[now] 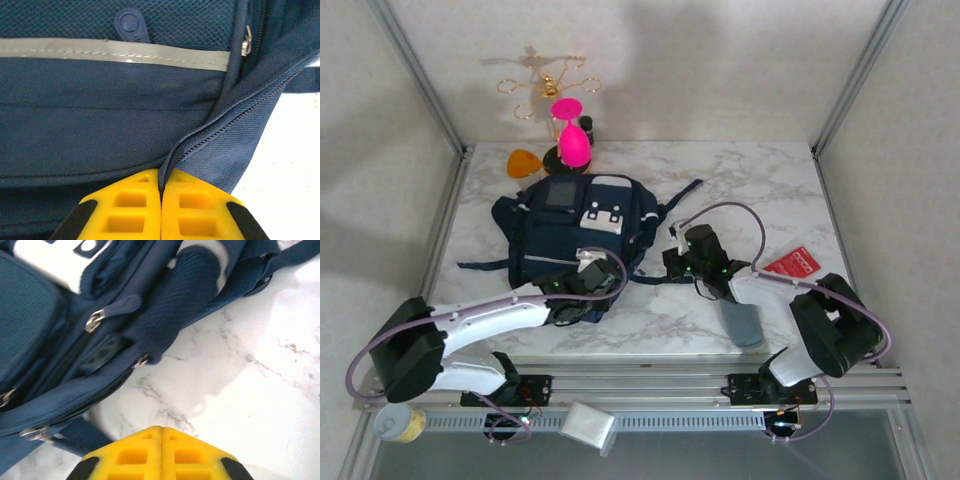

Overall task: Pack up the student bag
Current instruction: Zip the student bag at the center of the table.

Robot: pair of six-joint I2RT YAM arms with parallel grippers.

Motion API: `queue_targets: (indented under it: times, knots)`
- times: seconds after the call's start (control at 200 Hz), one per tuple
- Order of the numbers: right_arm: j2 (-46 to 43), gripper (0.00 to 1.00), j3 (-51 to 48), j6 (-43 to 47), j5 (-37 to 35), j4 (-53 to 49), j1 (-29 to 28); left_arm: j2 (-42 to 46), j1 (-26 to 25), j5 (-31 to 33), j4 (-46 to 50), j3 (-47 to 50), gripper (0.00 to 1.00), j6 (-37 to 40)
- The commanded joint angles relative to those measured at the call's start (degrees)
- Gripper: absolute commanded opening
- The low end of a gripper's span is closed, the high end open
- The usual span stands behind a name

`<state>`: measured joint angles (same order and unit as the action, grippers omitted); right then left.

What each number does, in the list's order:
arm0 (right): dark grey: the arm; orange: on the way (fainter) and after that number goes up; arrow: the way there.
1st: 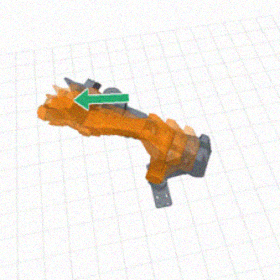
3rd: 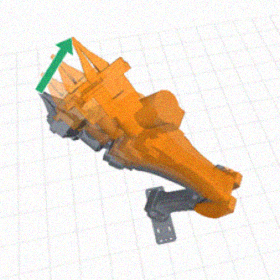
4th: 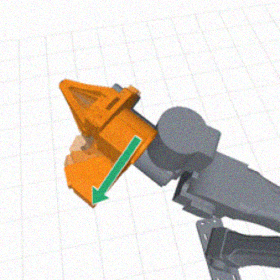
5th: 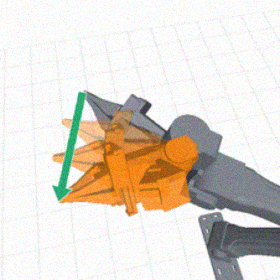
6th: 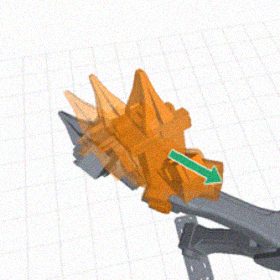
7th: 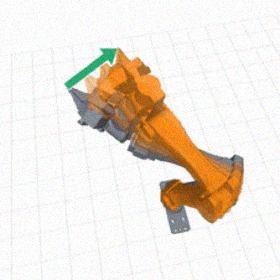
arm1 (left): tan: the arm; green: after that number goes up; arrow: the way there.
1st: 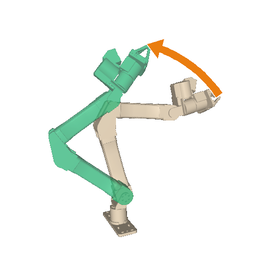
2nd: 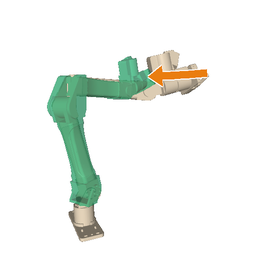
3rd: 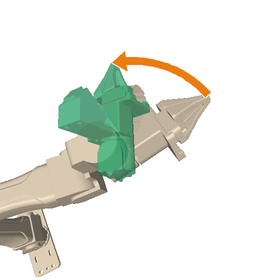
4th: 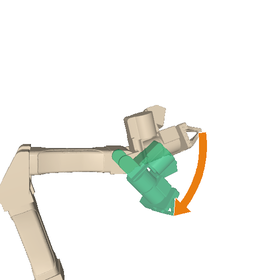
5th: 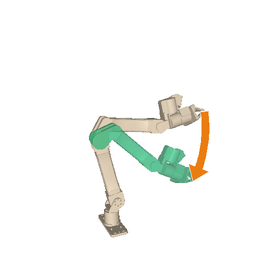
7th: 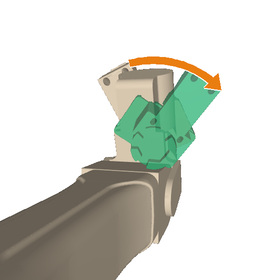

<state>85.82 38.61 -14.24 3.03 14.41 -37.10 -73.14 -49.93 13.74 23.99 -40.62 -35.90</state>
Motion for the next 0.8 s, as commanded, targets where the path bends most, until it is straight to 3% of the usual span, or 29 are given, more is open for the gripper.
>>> queue_targets:
  times: [0.0,0.125,0.17,0.23,0.265,0.431,0.606,0.796]
  knots:
    - [1.96,0.00,3.19,2.75,0.85,1.92,0.00,2.96,2.83,5.46,1.29,1.68,0.00,-2.62]
    - [1.10,0.00,2.15,6.99,13.33,2.47,-1.73,4.42,3.67,4.69,0.83,1.72,0.00,-2.01]
    - [0.57,0.01,0.63,8.41,12.89,3.53,-4.36,4.93,4.01,4.25,0.14,2.07,0.00,-1.97]
    - [0.23,0.13,-1.99,9.48,12.36,6.45,-6.65,5.29,4.49,3.76,-0.10,2.30,0.00,-1.98]
    - [0.48,0.20,-3.47,9.17,12.99,8.79,-6.93,5.38,4.58,3.80,0.07,2.22,0.00,-1.98]
    - [3.54,0.36,-7.47,10.62,19.02,19.63,-7.40,5.47,4.76,3.93,0.27,2.13,0.00,-1.81]
    - [7.76,0.47,-7.55,13.96,19.58,27.26,-7.40,5.77,4.76,3.85,0.41,1.95,0.00,-1.76]
    - [13.15,0.51,-7.69,14.22,19.34,35.79,-6.88,6.02,4.93,3.59,0.28,2.20,0.00,-1.72]
